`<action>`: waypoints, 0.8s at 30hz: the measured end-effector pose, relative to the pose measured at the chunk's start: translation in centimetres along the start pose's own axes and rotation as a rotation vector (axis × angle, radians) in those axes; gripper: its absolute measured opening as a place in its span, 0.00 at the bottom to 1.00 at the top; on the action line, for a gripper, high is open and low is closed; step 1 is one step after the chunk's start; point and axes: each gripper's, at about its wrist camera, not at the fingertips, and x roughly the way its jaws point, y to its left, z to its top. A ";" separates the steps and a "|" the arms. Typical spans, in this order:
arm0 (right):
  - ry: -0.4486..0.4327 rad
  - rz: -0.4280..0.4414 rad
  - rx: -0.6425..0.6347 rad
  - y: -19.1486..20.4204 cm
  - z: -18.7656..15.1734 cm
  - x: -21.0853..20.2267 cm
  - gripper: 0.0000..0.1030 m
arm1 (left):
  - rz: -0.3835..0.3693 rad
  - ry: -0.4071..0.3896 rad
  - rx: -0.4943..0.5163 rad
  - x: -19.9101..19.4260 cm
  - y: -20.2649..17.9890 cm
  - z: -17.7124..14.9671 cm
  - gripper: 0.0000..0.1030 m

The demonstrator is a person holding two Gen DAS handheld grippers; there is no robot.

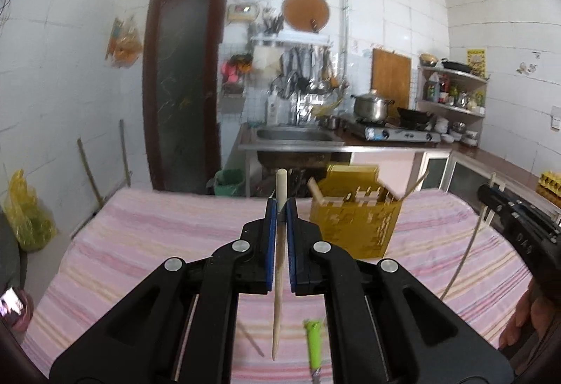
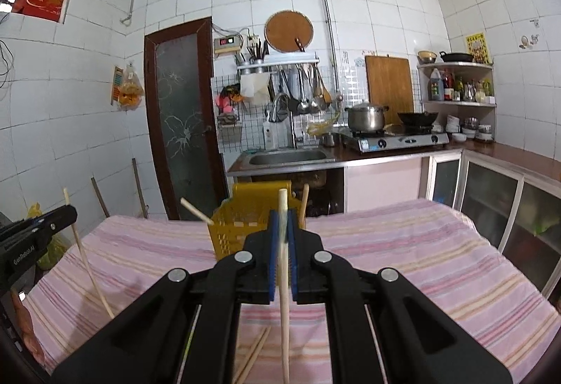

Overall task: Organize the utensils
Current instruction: 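Raise the left tool's chopstick over the holder while the right tool carries its chopstick there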

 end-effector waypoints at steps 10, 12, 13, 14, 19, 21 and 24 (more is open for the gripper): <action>-0.155 0.005 -0.011 0.7 9.4 2.7 0.06 | -0.117 -0.167 -0.009 2.5 -3.2 9.9 0.04; -0.181 0.004 -0.020 1.0 10.8 3.5 0.06 | -0.131 -0.196 -0.019 3.8 -4.0 11.6 0.04; -0.193 0.002 -0.025 1.1 11.6 4.2 0.06 | -0.138 -0.207 -0.026 4.5 -4.2 12.3 0.04; -0.200 0.003 -0.026 1.3 12.1 4.9 0.06 | -0.147 -0.219 -0.033 5.3 -4.4 12.9 0.04; -0.227 -0.001 -0.036 1.5 13.2 9.0 0.06 | -0.150 -0.235 -0.047 10.3 -5.9 14.1 0.04; -0.227 -0.007 -0.042 1.4 12.8 11.0 0.05 | -0.142 -0.232 -0.043 12.8 -6.5 13.7 0.04; -0.200 0.005 -0.025 0.8 11.7 13.8 0.05 | -0.130 -0.199 -0.036 16.7 -7.2 12.5 0.04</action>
